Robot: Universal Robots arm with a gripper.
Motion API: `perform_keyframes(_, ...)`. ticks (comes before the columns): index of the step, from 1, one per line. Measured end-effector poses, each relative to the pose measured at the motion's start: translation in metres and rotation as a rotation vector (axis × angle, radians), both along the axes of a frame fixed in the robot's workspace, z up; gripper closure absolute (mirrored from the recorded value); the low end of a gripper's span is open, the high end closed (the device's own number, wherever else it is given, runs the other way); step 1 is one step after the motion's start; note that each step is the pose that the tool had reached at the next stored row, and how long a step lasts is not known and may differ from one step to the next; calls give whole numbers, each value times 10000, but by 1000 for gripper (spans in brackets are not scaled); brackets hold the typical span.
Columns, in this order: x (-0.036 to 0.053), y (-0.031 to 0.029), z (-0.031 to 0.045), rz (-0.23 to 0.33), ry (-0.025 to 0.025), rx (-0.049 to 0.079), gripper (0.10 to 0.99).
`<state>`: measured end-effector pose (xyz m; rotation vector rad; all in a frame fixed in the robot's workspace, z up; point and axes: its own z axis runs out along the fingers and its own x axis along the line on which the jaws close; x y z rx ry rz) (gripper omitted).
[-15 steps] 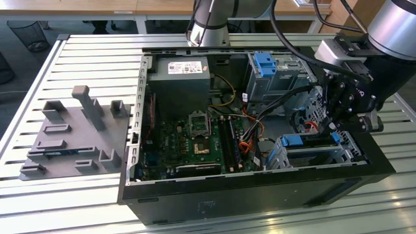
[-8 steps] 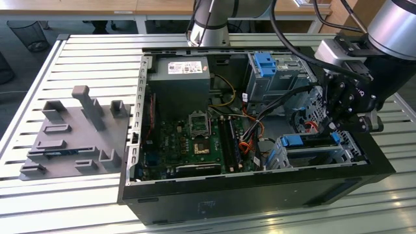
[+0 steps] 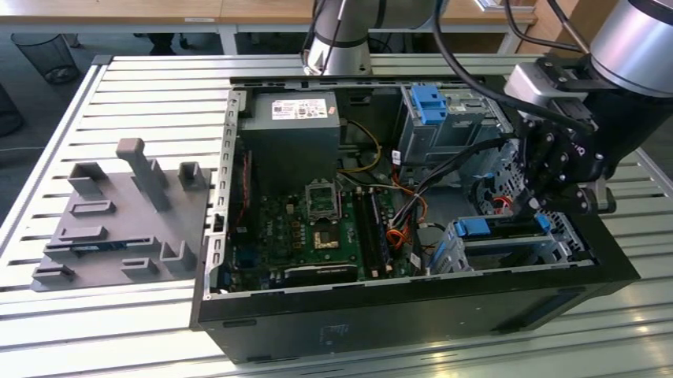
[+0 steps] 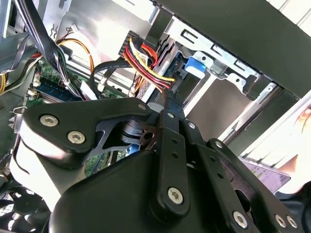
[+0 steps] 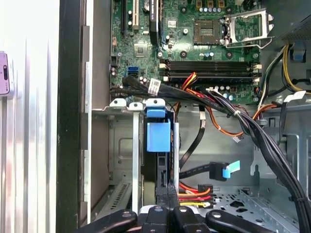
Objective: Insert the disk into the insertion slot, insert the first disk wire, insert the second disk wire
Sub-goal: 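Insert the second disk wire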
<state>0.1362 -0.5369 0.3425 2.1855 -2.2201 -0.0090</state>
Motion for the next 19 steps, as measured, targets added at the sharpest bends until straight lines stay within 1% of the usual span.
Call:
perform_keyframes(5,-59,0,0,0,-7,0,980)
perform_keyframes(8,-158,0,2,-2,-7,7,980)
perform_keyframes(9,-182,0,12,-2,-7,6,980)
perform_keyframes(13,-210,14,83,-2,-7,14,980)
perform_keyframes(16,-220,48,130,-1,-7,15,980)
perform_keyframes(19,-254,74,149,-1,-7,15,980)
